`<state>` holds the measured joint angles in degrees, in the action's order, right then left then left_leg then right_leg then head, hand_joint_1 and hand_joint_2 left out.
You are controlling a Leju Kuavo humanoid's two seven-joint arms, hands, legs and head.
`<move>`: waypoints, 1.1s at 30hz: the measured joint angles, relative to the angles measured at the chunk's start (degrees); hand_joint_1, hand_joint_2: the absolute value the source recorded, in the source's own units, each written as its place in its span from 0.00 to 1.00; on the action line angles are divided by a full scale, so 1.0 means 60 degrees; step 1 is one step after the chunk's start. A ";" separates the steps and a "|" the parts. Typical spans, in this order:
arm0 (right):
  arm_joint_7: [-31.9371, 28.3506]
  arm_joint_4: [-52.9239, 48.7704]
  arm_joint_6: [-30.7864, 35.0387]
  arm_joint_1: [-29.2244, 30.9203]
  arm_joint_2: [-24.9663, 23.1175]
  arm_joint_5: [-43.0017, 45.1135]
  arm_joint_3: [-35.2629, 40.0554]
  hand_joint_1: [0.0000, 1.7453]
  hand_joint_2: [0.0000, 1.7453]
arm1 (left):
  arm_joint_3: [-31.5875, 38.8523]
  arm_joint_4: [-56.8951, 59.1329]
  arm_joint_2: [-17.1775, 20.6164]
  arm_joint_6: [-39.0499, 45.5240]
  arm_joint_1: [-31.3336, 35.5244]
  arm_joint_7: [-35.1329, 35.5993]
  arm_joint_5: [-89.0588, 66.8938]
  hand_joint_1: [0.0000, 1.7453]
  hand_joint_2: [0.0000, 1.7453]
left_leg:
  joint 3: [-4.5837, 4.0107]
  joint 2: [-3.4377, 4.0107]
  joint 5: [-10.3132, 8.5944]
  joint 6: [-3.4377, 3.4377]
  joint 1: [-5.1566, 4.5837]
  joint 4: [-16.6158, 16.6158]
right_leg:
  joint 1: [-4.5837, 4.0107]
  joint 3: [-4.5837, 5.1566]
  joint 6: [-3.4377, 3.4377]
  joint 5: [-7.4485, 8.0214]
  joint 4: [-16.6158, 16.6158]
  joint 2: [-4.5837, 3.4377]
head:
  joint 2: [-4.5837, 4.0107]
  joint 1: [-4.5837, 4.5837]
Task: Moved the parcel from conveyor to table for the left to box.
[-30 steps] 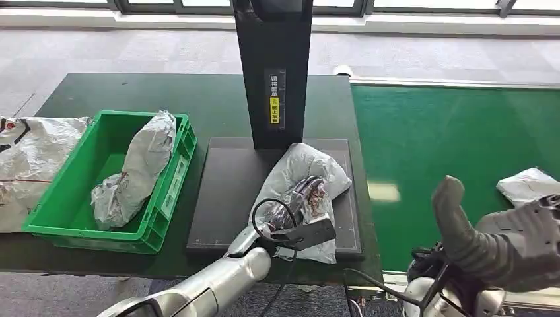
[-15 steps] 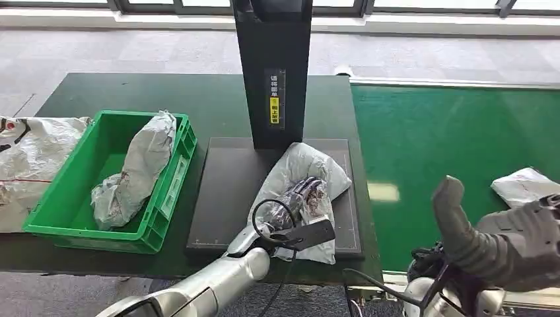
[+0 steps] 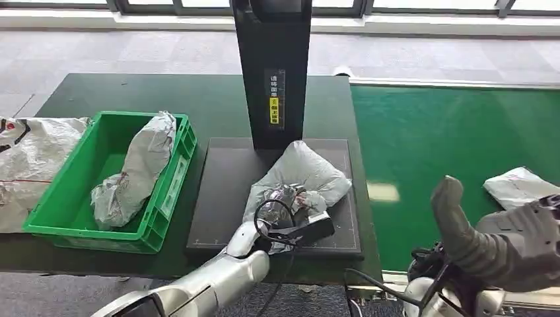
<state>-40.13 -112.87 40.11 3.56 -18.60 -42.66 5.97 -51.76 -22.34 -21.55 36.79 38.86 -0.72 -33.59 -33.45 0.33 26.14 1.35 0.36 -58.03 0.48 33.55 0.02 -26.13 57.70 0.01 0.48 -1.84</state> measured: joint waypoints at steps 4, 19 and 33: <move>0.0000 0.0000 0.0000 0.0001 0.0000 -0.0004 0.0000 0.00 1.00 | 0.0000 0.0185 0.0025 0.0138 0.0073 0.0011 -0.0189 1.00 1.00 | 0.0002 0.0000 -0.0001 0.0001 0.0001 0.0001 | -0.0002 0.0000 0.0001 0.0000 0.0000 0.0000 | 0.0000 0.0000; 0.0004 0.0000 0.0000 -0.0006 0.0007 0.0047 -0.0069 0.00 1.00 | 0.5211 -0.7052 0.0109 0.0543 -0.2575 -0.2029 -0.6564 1.00 1.00 | -0.0030 0.0060 0.0007 0.0001 0.0001 0.0003 | -0.0001 0.0048 0.0002 0.0000 0.0001 -0.0048 | 0.0000 0.0000; 0.0000 0.0000 0.0000 -0.0121 0.0022 0.0036 -0.0273 0.00 1.00 | 0.8840 -1.1256 0.0255 0.0546 -0.3479 -0.3643 -0.4615 1.00 1.00 | -0.0030 0.0042 0.0001 0.0005 0.0019 0.0009 | -0.0004 0.0041 0.0002 -0.0001 0.0002 -0.0032 | 0.0000 0.0000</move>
<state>-40.13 -112.87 40.11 2.84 -18.47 -42.45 4.33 1.28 -89.87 -20.02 40.06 17.99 -22.58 -61.29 -33.63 0.59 26.14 1.38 0.47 -57.97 0.46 33.79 0.03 -26.13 57.71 -0.18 0.48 -1.84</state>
